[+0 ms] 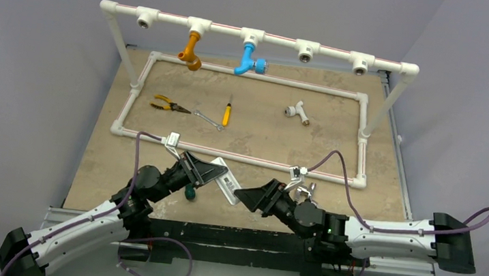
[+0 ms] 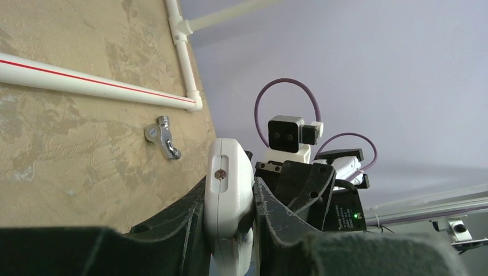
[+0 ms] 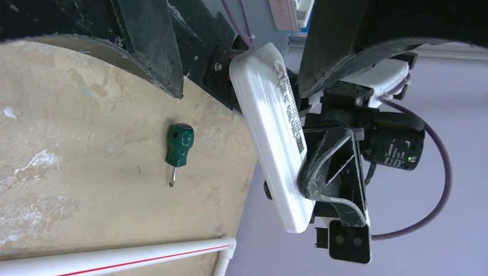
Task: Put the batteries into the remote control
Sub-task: Load the battery cover into the remote control.
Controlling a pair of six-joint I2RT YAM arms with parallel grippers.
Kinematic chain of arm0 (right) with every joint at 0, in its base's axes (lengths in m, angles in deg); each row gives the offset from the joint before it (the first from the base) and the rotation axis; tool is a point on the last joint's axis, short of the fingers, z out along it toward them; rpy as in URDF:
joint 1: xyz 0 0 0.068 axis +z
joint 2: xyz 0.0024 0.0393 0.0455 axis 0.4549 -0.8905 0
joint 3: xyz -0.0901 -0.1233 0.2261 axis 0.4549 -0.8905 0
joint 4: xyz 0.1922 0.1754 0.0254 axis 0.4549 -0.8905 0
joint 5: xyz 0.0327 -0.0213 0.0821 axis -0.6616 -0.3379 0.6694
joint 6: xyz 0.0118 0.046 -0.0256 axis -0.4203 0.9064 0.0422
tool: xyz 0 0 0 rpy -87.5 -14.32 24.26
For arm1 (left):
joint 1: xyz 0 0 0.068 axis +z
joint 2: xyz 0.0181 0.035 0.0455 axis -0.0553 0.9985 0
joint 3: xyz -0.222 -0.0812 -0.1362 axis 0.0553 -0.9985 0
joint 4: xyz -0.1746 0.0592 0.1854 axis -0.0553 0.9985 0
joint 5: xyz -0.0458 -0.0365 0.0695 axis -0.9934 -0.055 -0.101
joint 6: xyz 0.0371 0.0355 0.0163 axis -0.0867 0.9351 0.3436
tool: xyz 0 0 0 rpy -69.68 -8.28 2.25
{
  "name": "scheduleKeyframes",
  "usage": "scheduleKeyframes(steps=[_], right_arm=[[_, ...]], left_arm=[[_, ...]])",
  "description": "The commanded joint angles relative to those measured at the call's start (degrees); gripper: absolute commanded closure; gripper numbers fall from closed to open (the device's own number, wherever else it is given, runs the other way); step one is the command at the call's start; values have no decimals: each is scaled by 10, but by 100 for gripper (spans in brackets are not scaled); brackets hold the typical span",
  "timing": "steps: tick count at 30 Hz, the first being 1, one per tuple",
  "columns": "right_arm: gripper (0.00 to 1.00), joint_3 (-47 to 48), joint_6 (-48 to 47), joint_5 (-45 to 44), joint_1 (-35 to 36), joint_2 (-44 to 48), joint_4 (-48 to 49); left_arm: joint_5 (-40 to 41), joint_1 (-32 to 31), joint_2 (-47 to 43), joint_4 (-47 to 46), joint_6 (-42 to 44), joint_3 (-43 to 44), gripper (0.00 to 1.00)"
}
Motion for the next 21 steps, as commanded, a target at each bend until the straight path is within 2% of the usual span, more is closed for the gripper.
scheduleKeyframes(steps=[1, 9, 15, 21], right_arm=[[28, -33, -29, -13, 1, 3, 143], [28, -63, -53, 10, 1, -31, 267], [29, -50, -64, 40, -6, -62, 296], [39, -46, -50, 56, -14, -84, 307]], left_arm=[[-8, -1, -5, -42, -5, 29, 100], [-15, -2, 6, -55, -6, 28, 100], [-23, -1, 14, -60, -9, 30, 100], [-24, -1, 11, -62, -11, 29, 100]])
